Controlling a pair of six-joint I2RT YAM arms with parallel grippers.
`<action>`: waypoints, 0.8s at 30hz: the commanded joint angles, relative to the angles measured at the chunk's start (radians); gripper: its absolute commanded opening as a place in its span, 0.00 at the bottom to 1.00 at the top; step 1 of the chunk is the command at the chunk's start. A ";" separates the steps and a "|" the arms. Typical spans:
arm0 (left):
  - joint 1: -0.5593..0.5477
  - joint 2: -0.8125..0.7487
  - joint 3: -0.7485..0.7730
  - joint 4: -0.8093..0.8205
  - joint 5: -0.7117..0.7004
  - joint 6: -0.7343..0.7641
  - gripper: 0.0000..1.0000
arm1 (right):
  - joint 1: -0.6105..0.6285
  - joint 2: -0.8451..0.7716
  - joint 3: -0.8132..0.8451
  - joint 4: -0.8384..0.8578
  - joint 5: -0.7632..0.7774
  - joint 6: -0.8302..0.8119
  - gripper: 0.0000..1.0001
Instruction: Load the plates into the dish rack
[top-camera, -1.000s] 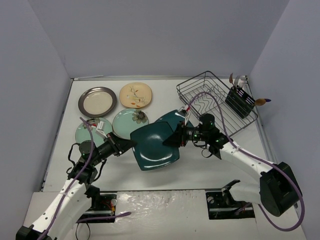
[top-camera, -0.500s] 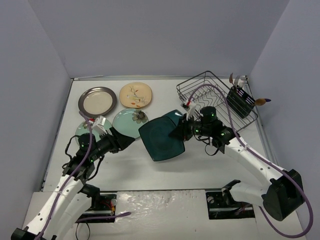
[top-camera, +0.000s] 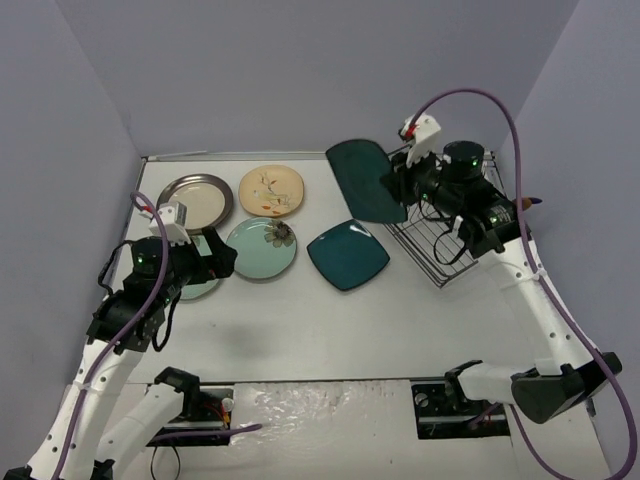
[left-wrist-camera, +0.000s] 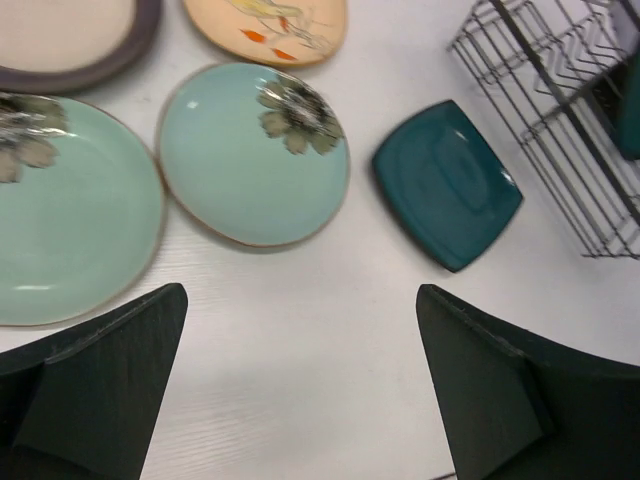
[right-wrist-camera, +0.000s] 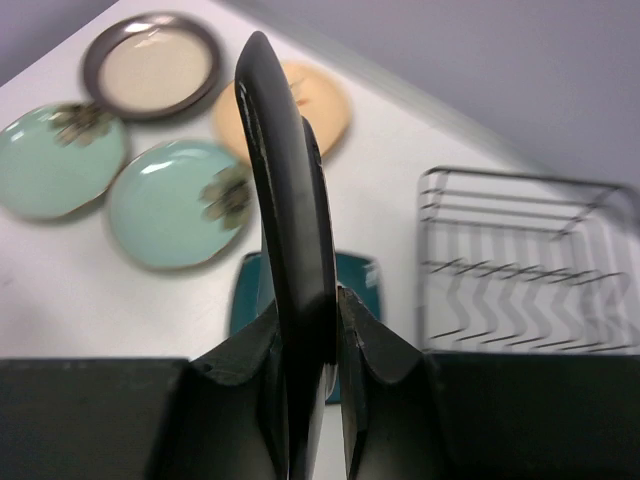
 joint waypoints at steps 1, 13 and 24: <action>0.004 0.035 0.107 -0.113 -0.246 0.161 0.97 | -0.115 0.075 0.209 0.047 0.128 -0.182 0.00; 0.014 0.084 0.066 -0.073 -0.370 0.269 0.97 | -0.327 0.435 0.512 -0.023 0.253 -0.476 0.00; 0.048 0.092 0.029 -0.042 -0.320 0.259 0.97 | -0.379 0.653 0.674 -0.079 0.308 -0.615 0.00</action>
